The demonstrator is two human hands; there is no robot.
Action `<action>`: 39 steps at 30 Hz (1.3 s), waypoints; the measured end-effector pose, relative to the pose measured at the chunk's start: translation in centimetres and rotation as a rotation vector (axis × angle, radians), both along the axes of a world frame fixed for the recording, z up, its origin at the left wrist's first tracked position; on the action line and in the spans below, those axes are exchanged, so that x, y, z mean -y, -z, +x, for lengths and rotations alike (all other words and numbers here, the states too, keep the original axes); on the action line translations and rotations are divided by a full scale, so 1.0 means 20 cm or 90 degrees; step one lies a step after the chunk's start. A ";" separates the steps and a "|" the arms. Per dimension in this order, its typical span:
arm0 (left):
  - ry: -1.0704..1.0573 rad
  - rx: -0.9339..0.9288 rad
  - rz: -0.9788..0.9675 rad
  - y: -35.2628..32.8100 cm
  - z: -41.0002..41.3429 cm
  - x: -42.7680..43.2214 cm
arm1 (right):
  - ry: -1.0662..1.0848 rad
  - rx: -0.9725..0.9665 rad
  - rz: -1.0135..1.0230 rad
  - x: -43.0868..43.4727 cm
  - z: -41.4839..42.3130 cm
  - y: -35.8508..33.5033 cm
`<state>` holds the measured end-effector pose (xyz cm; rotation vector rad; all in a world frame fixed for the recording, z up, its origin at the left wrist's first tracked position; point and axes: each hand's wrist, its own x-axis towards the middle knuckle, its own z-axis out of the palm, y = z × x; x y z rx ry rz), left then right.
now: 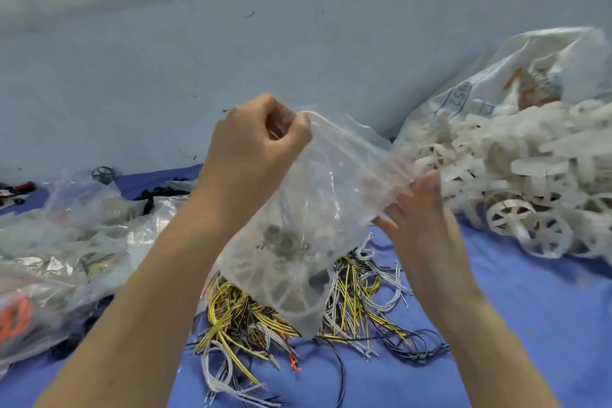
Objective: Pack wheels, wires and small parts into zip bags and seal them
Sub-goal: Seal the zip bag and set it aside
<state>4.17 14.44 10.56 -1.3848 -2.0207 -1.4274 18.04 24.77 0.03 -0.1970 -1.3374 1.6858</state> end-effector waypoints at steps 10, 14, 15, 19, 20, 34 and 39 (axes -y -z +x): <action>0.120 0.046 -0.070 0.22 -0.16 0.26 | 0.143 0.004 -0.051 0.02 -0.09 -0.02; 0.141 0.120 -0.011 0.37 -0.20 0.23 | 0.124 0.033 -0.082 0.00 -0.11 0.00; 0.141 0.132 -0.001 0.40 -0.21 0.22 | 0.108 0.036 -0.097 0.00 -0.12 0.00; 0.140 0.183 0.039 0.45 -0.26 0.20 | 0.079 0.049 -0.107 -0.02 -0.13 0.02; 0.143 0.188 0.043 0.45 -0.27 0.20 | 0.085 0.048 -0.109 -0.02 -0.13 0.02; 0.143 0.233 0.112 0.47 -0.25 0.18 | 0.095 0.050 -0.119 -0.01 -0.10 0.07; 0.138 0.245 0.158 0.48 -0.24 0.16 | 0.097 0.064 -0.110 -0.02 -0.12 0.06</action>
